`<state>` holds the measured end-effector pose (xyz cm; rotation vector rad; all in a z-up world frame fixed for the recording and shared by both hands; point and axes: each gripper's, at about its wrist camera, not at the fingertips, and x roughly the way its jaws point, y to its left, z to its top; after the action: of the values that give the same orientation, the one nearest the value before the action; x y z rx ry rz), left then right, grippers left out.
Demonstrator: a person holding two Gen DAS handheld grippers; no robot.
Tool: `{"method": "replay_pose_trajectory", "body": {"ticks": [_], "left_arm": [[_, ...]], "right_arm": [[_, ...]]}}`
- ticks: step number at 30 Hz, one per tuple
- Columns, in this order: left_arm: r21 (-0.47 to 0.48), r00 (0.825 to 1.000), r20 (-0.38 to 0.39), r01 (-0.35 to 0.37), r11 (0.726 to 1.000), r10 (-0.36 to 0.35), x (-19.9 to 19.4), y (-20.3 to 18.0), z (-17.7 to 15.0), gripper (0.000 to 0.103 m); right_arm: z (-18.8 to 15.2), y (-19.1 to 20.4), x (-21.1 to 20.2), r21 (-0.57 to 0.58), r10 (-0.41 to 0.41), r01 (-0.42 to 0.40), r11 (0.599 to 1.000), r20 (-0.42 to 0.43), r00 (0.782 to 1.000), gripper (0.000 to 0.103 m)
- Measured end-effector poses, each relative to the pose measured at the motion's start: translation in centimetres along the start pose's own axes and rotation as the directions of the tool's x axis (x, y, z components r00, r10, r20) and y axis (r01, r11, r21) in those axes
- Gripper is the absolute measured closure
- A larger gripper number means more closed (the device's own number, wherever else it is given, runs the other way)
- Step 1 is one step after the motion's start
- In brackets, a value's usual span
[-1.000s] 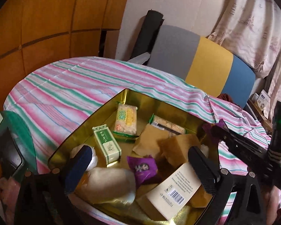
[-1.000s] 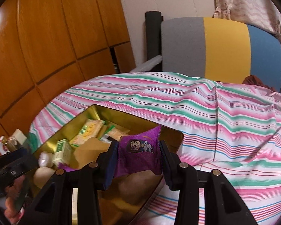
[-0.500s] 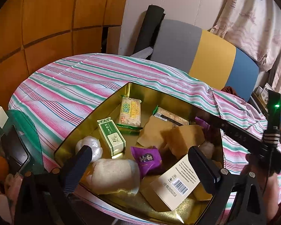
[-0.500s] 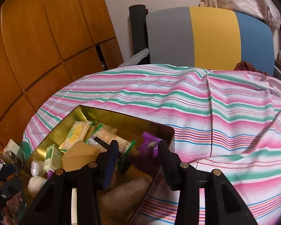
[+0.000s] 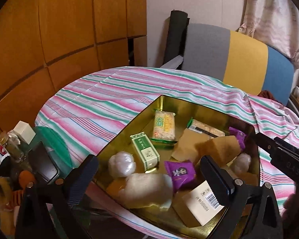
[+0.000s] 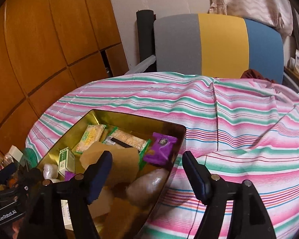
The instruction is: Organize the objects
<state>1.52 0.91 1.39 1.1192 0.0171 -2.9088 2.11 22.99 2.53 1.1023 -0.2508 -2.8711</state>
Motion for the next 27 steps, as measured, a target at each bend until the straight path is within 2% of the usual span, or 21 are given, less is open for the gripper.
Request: {"method": "replay_pose_trajectory", "body": {"ticks": [10, 20, 24, 27], "left_arm": [[0.025, 0.997, -0.030, -0.075, 0.997, 0.076, -0.2, 0.9, -0.7, 0.000], [0.031, 0.992, -0.036, -0.120, 0.992, 0.121, -0.8, 1.8, -0.4, 0.000], [0.044, 0.986, -0.083, -0.138, 0.989, 0.141, -0.3, 1.8, -0.5, 0.000], [0.033, 0.980, -0.129, -0.150, 0.988, 0.153, 0.2, 2.1, -0.6, 0.000]], "right_arm": [[-0.7, 2.5, -1.5, 0.001, 0.012, -0.012, 1.000, -0.045, 0.999, 0.028], [-1.2, 4.0, -2.0, 0.002, -0.038, 0.038, 0.999, -0.063, 0.997, 0.028], [-1.4, 4.5, -1.9, 0.005, -0.107, 0.108, 0.994, -0.088, 0.990, 0.028], [-1.6, 4.4, -2.0, 0.021, -0.090, 0.093, 0.995, -0.094, 0.991, 0.028]]}}
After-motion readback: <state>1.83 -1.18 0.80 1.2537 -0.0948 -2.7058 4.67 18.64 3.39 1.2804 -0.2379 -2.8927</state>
